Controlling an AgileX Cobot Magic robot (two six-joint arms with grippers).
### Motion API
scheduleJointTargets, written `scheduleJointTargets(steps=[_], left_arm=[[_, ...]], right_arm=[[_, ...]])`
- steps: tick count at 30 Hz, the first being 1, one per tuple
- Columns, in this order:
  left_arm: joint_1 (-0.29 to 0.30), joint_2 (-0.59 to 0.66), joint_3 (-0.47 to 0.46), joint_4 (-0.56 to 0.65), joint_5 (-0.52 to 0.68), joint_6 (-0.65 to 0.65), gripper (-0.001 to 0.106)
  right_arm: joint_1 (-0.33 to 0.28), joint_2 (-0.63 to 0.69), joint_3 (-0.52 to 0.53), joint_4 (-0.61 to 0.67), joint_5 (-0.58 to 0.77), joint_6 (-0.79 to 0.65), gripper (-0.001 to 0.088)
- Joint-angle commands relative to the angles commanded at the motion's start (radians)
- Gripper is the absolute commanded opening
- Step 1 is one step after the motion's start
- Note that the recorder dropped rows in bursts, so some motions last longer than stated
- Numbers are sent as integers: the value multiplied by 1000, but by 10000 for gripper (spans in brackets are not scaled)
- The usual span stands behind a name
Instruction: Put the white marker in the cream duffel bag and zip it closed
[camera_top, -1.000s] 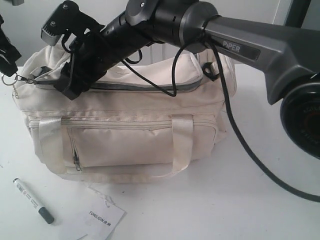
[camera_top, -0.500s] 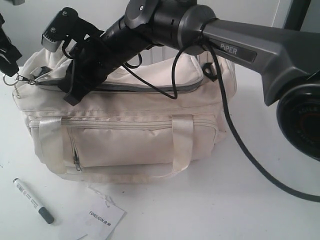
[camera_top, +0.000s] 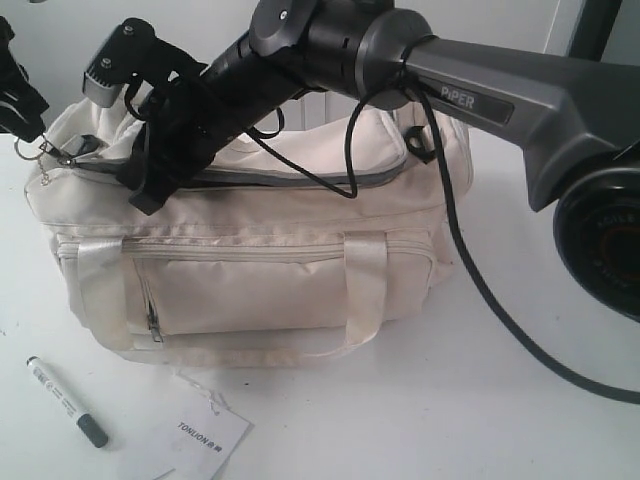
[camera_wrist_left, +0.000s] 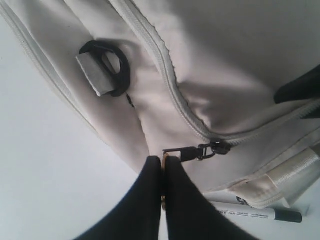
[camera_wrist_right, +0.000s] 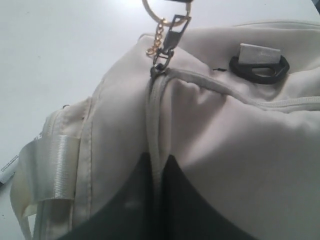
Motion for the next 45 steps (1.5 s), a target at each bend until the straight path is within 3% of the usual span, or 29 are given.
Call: scheduleJointTargets(steps=[22,30,33,37,39,41,45], left_arm=[[9,51,0,7,-74,-4,0],[9,62,0,7,-104,-82,3],[9,61,0,7,-104,-113,128],[9,52,0,7,-95,-150,487],[9,48,0,24,-85,-174,617],[9,32,0,37,-66,-201,664],[9,-11,0,44,-30,-232,654]], right_arm=[[0,-21,0,-45,22,-6,0],[0,-21,0,-45,22,-5,0],[0,-21,0,-45,22,-5,0],[0,-21,0,-53,20,-5,0],[0,-21,0,-57,20,-5,0],[0,-21,0,-63,20,-5,0],[0,-21,0,-67,20,-5,0]])
